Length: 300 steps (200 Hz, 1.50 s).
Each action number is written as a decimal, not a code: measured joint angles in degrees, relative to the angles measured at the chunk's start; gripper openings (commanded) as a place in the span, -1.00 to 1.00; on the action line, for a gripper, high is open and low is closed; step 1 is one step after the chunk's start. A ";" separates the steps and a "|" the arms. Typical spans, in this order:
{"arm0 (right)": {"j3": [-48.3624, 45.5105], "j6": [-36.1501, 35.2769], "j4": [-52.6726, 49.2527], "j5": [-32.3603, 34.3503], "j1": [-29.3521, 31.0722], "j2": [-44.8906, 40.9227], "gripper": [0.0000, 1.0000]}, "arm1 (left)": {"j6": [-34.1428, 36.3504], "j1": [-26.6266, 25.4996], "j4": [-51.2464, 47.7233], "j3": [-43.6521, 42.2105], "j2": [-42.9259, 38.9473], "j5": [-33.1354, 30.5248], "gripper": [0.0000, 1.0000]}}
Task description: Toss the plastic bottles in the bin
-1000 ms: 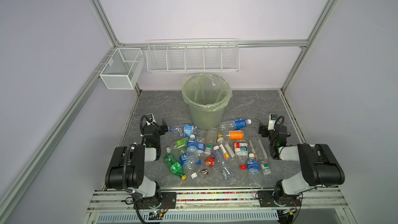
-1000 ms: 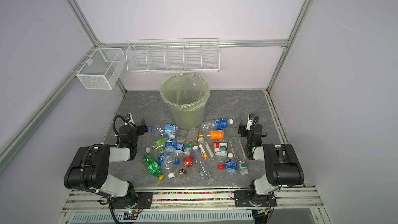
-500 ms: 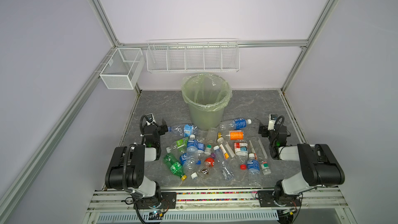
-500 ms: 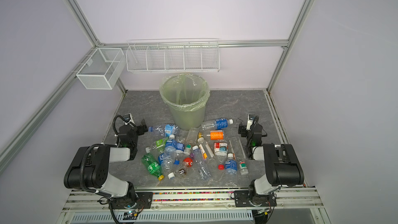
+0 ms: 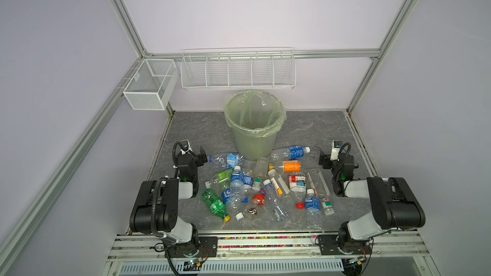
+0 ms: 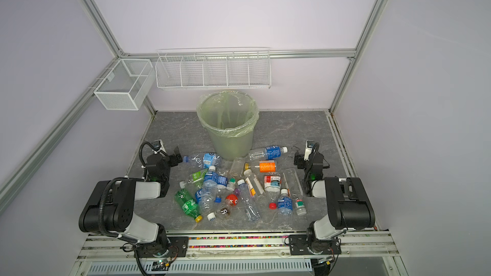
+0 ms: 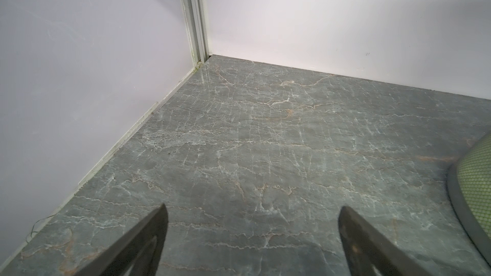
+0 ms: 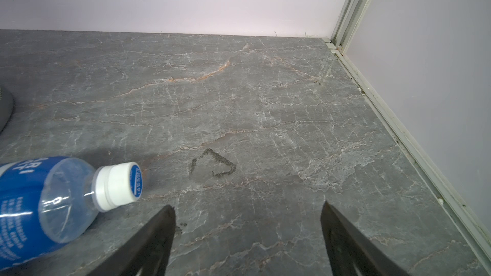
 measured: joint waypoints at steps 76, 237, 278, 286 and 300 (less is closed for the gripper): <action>0.00 0.04 0.00 1.68 0.35 -0.07 0.77 | 0.02 -0.13 0.00 0.00 0.00 -0.39 0.98; 35.85 21.62 -69.31 -5.99 8.09 -32.48 0.76 | -16.74 -7.65 -69.81 30.45 -34.62 -8.00 0.98; 34.36 22.75 -83.30 -8.98 18.23 -33.48 0.76 | -22.95 -17.40 -82.16 30.16 -41.55 -5.05 0.98; 34.23 22.95 -84.87 -8.87 20.44 -34.12 0.76 | -24.59 -20.06 -84.15 29.92 -42.66 -4.81 0.98; 33.35 23.39 -86.79 -8.22 24.37 -35.82 0.76 | -27.98 -24.90 -87.71 29.14 -43.93 -4.72 0.98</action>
